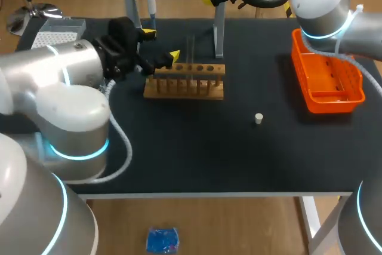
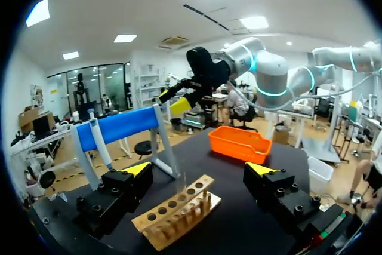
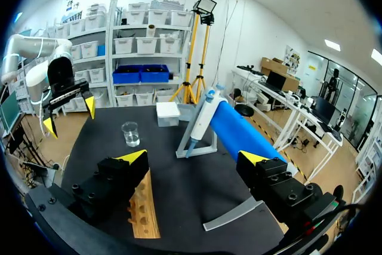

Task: Invert the test tube, pick up the pipette, mount the tip to pipette, aspirate from beaker and dispense into the tube, eject the tip, return the pipette, and cap with the stopper.

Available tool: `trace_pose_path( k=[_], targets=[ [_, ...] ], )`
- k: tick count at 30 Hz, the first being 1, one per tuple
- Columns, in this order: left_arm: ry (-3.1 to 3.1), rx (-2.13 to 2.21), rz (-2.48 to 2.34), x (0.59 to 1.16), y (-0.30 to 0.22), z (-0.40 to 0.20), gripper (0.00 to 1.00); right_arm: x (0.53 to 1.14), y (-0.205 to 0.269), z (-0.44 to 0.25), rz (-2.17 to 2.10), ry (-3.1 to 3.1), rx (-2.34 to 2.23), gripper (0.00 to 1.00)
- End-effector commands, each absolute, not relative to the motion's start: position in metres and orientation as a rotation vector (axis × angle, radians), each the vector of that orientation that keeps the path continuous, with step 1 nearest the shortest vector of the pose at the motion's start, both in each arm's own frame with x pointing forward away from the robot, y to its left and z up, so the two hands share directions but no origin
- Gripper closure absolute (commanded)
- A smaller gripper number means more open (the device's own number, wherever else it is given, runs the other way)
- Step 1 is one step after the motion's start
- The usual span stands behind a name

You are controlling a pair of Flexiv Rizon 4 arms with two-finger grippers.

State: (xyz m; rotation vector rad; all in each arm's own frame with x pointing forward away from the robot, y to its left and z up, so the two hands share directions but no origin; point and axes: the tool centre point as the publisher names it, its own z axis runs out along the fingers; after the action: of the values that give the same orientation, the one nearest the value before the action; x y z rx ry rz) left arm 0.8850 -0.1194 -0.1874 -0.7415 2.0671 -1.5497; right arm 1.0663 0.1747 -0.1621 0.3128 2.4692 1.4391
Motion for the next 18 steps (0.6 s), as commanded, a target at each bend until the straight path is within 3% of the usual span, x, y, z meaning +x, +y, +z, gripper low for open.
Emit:
trace_pose_path(
  k=[1,18],
  targets=[
    [1.976,-0.800,-1.492,0.903,-0.127,-0.197,0.00,1.066,0.174,-0.161,1.438,2.472,0.312,0.00],
    [2.047,-0.784,-1.492,0.933,-0.118,-0.200,0.00,1.066,0.174,-0.161,1.438,2.472,0.312,0.00]
  ],
)
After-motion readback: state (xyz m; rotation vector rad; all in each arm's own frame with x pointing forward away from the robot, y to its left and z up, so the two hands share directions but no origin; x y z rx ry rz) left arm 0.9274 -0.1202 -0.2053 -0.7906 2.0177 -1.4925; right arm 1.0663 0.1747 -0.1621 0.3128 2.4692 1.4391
